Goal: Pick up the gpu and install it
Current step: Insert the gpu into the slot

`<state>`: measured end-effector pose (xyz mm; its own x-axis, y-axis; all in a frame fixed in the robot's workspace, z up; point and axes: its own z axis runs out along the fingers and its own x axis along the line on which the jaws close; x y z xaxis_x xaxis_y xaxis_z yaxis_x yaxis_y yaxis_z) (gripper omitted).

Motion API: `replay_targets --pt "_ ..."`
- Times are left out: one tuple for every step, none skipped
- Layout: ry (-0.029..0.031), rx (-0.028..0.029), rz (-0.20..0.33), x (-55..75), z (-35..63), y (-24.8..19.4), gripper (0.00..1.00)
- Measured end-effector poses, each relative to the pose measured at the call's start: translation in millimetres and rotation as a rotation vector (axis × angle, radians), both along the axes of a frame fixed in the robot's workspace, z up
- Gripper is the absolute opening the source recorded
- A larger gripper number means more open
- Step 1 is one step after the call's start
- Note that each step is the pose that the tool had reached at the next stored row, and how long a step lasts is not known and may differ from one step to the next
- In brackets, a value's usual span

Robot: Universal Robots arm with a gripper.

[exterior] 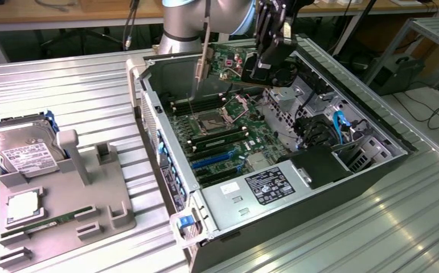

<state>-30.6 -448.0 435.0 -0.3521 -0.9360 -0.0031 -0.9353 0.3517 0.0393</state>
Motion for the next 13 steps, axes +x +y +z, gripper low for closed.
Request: replay_targets --pt "0.0000 0.0000 0.015 0.0 0.0 0.0 0.27" --pt "0.0000 0.0000 0.028 0.0 0.0 0.0 0.27" --pt "0.0000 0.0000 0.035 0.0 -0.1 0.0 0.27" --pt "0.0001 -0.0001 0.042 0.0 0.0 0.0 0.27" --pt "0.0000 -0.0001 0.050 0.0 0.0 0.0 0.27" --pt "0.0000 0.0000 0.059 0.0 -0.1 0.0 0.27" --pt "0.0000 0.0000 0.070 0.0 -0.1 0.0 0.27" --pt "0.0000 0.0000 0.081 0.0 -0.1 0.0 0.27" --pt "0.0000 0.0000 0.091 0.0 -0.1 0.0 0.27" --pt "0.0000 -0.0001 0.103 0.0 0.0 0.0 0.27" --pt "0.0001 -0.0001 0.140 0.0 0.0 0.0 0.27" --pt "0.0000 0.0000 0.200 0.0 -0.1 0.0 0.27" --pt "0.0000 -0.0001 0.265 0.0 0.0 0.0 0.27"
